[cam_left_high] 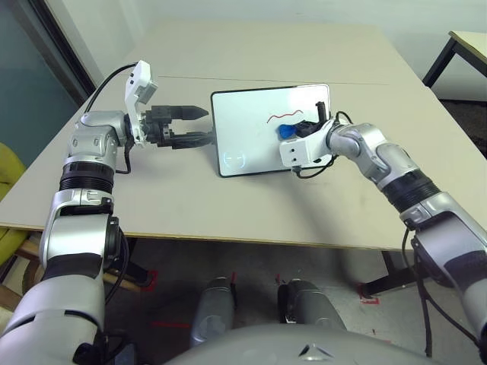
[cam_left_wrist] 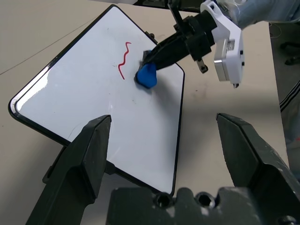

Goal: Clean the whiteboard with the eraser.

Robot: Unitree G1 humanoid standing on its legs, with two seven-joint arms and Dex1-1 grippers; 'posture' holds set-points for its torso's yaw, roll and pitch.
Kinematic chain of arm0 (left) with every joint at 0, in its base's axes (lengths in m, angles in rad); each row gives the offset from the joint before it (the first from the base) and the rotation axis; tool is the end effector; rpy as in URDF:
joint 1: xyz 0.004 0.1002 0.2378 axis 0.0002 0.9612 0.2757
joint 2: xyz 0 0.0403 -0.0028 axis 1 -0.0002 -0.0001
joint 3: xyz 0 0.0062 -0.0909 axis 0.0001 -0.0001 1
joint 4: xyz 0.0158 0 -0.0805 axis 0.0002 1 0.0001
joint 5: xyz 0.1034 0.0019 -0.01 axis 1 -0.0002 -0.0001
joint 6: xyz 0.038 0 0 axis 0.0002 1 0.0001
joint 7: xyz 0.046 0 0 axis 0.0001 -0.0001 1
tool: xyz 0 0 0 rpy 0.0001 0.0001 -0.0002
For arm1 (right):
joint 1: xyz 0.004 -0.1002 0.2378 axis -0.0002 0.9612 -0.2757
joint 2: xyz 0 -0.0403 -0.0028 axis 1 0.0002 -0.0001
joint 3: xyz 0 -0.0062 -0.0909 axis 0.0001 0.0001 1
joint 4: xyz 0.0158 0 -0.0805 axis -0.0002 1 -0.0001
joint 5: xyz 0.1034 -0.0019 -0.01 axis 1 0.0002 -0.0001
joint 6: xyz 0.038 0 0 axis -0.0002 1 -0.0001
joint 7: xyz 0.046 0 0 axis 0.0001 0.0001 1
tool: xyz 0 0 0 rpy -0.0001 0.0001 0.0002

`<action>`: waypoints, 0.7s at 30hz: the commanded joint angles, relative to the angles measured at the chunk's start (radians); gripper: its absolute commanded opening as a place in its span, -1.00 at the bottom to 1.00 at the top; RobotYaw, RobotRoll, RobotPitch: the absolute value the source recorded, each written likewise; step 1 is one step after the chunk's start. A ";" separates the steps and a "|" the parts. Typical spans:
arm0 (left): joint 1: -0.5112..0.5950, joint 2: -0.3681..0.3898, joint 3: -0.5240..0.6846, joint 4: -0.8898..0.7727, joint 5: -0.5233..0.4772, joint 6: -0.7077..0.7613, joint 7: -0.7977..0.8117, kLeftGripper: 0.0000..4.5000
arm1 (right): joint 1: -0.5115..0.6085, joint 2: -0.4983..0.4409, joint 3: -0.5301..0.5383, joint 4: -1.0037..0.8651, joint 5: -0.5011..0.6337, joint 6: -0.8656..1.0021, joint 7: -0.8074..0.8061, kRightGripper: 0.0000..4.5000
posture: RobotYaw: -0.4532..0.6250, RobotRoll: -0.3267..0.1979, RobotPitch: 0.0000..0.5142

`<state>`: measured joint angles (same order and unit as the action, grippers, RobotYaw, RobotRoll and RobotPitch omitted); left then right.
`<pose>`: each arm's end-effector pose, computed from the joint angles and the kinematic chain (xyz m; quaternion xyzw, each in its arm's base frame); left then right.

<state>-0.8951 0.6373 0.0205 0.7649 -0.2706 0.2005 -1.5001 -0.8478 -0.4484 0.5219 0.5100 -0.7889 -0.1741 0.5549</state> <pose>0.3279 0.2732 0.2004 0.0782 0.0700 -0.5801 0.8077 0.3220 -0.1209 0.1616 -0.7052 -0.0425 0.3493 0.6156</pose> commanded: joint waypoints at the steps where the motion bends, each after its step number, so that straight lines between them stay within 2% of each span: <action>1: -0.010 -0.001 -0.007 0.001 0.007 -0.001 -0.003 1.00 | -0.014 0.015 0.026 -0.011 -0.005 -0.010 0.016 -1.00 | 0.13 0.25 -0.94; 12: -0.012 0.002 -0.007 0.003 0.009 -0.003 -0.004 1.00 | -0.011 0.017 0.029 0.004 -0.010 -0.021 0.013 -1.00 | 0.13 0.25 -0.95; 21: -0.017 -0.002 -0.010 0.006 0.010 -0.004 -0.005 1.00 | -0.042 -0.086 0.011 0.089 -0.017 -0.060 -0.017 -1.00 | 0.12 0.25 -0.93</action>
<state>-0.8954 0.6375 0.0204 0.7649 -0.2706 0.2005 -1.5002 -0.8830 -0.5123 0.5367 0.5629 -0.7984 -0.2262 0.5413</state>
